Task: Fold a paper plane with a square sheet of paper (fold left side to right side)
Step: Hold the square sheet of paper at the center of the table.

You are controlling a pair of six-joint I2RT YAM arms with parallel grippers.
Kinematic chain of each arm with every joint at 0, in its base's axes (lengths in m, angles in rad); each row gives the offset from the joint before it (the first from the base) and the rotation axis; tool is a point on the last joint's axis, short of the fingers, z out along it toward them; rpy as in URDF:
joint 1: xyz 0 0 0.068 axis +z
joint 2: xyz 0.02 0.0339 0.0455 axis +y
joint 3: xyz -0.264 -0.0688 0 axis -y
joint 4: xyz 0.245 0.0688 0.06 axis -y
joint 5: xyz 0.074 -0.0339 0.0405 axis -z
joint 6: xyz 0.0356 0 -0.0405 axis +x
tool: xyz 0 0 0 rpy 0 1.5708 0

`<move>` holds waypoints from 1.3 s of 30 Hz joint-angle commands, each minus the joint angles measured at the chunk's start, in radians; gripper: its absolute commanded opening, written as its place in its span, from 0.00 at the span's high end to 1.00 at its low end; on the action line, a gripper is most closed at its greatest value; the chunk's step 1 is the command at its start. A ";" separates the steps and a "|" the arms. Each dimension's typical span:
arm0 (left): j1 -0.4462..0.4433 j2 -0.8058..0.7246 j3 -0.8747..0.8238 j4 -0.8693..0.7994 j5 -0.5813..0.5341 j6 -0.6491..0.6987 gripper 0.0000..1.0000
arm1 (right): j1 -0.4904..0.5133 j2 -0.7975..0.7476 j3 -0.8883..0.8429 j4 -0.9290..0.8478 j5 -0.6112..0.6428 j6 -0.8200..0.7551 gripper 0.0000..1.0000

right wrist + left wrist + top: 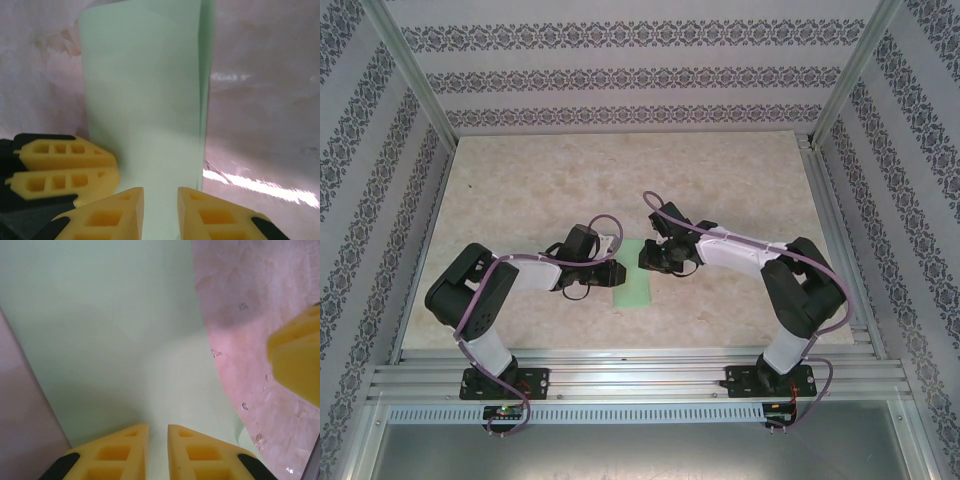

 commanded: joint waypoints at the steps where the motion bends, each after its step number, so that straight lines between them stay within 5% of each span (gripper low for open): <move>1: -0.028 0.012 -0.032 -0.059 -0.024 0.033 0.83 | -0.018 0.043 0.053 0.060 -0.008 -0.003 0.72; 11: -0.048 0.013 -0.019 -0.056 -0.020 0.051 0.82 | -0.044 0.071 0.048 0.083 -0.044 -0.005 0.71; 21: -0.048 -0.037 0.005 -0.071 0.006 0.061 0.79 | -0.108 -0.083 -0.107 0.105 -0.008 -0.001 0.58; 34: -0.037 -0.232 0.048 -0.225 -0.082 0.044 0.68 | -0.074 -0.110 -0.164 0.174 -0.104 0.003 0.57; 39: -0.026 -0.282 -0.012 -0.175 -0.037 -0.011 0.69 | -0.032 -0.065 -0.127 0.188 -0.129 0.008 0.65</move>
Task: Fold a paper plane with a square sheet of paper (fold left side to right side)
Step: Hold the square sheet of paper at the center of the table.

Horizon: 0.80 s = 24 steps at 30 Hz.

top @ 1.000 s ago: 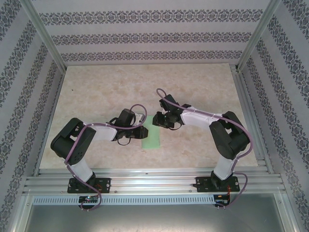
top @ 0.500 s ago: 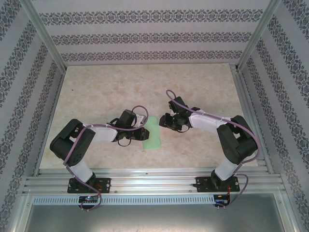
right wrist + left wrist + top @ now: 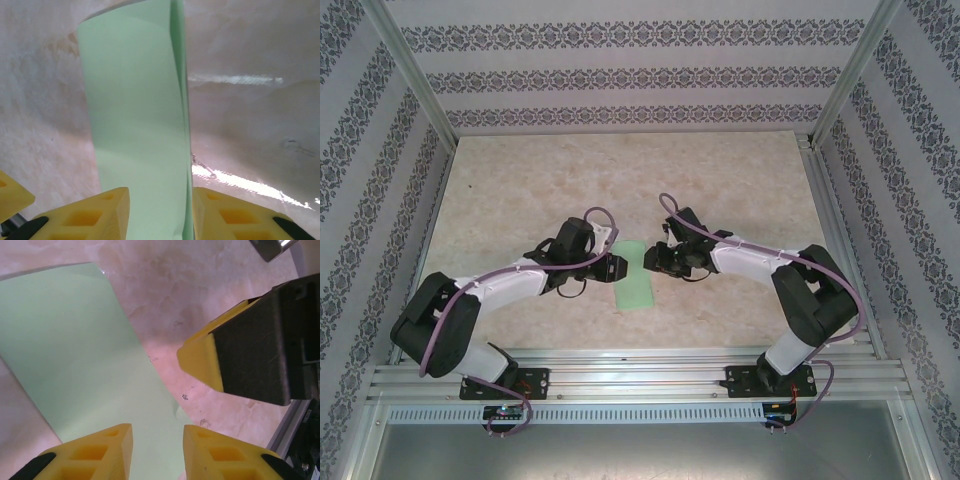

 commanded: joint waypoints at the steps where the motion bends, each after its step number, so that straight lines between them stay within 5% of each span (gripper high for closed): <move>1: 0.005 -0.024 -0.040 0.013 0.030 -0.039 0.70 | 0.031 0.045 0.047 0.040 -0.030 0.004 0.66; 10: 0.002 0.012 -0.129 0.136 0.095 -0.066 0.75 | 0.066 0.226 0.240 0.055 -0.056 0.019 0.76; 24: -0.010 0.106 -0.117 0.203 0.102 -0.059 0.76 | 0.075 0.403 0.372 0.047 -0.079 0.034 0.79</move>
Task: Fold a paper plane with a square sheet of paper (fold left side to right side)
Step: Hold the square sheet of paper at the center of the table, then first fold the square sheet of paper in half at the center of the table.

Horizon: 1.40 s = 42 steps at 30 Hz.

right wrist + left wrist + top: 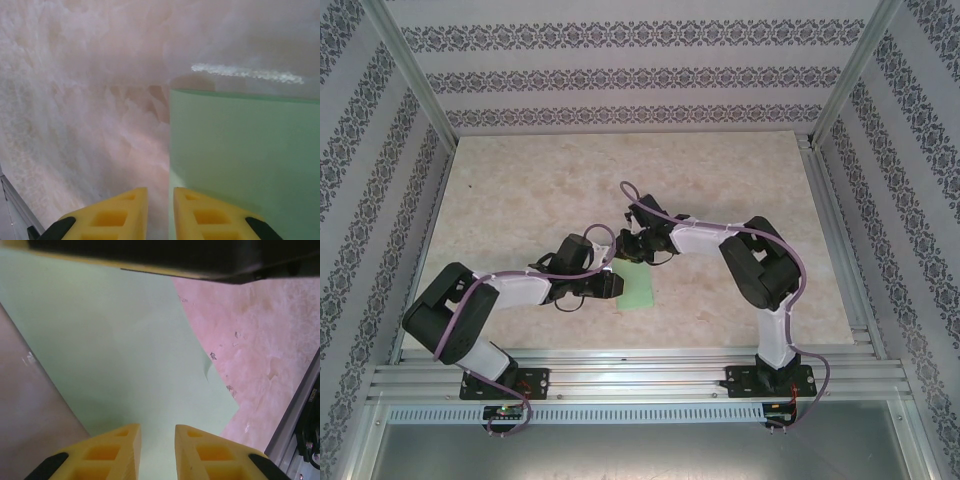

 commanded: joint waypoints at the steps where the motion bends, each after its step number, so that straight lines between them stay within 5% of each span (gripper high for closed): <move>1: -0.010 0.015 0.018 0.061 0.017 0.005 0.76 | 0.010 0.043 0.032 -0.030 0.018 -0.002 0.79; 17: -0.052 0.126 0.030 0.071 0.016 0.041 0.76 | -0.003 0.075 0.032 -0.139 0.092 -0.046 0.82; 42: -0.217 0.008 -0.209 0.248 0.025 -0.076 0.76 | -0.025 0.085 0.024 -0.127 0.080 -0.053 0.83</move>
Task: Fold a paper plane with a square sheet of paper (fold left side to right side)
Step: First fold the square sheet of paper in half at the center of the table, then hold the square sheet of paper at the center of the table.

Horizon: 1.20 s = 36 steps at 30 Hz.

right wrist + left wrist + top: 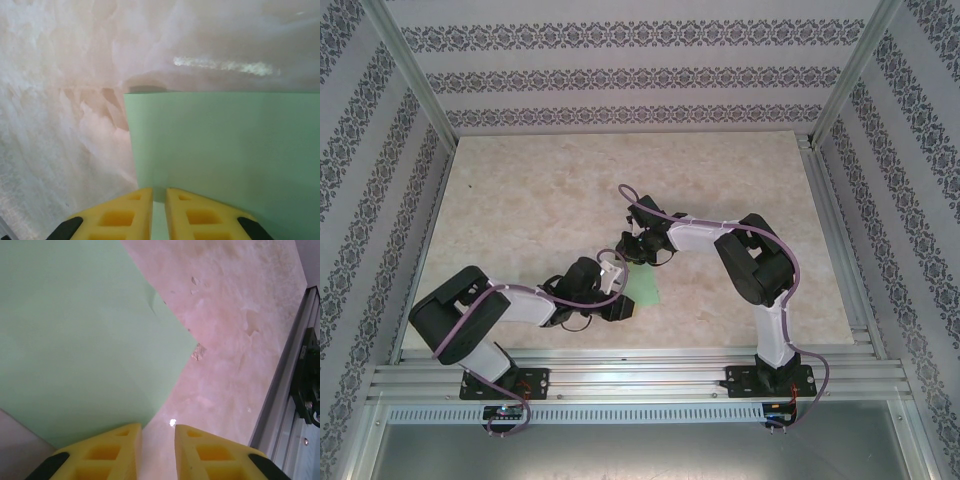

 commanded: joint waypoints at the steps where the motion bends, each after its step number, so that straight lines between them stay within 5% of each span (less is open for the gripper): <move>1: -0.047 -0.025 -0.057 -0.044 0.041 -0.060 0.76 | -0.016 0.046 -0.008 -0.050 0.043 -0.015 0.83; 7: -0.012 -0.290 0.047 -0.351 -0.052 0.006 0.74 | -0.013 0.043 -0.004 -0.052 0.039 -0.020 0.83; 11: 0.122 -0.387 0.129 -0.471 -0.027 0.042 0.70 | -0.012 0.043 -0.004 -0.047 0.034 -0.017 0.83; 26: 0.316 -0.223 0.187 -0.320 0.084 -0.027 0.73 | -0.035 -0.213 -0.001 -0.081 0.074 -0.051 0.69; 36: 0.315 -0.005 0.241 -0.211 0.163 -0.037 0.77 | 0.075 -0.432 -0.306 0.092 0.058 0.083 0.89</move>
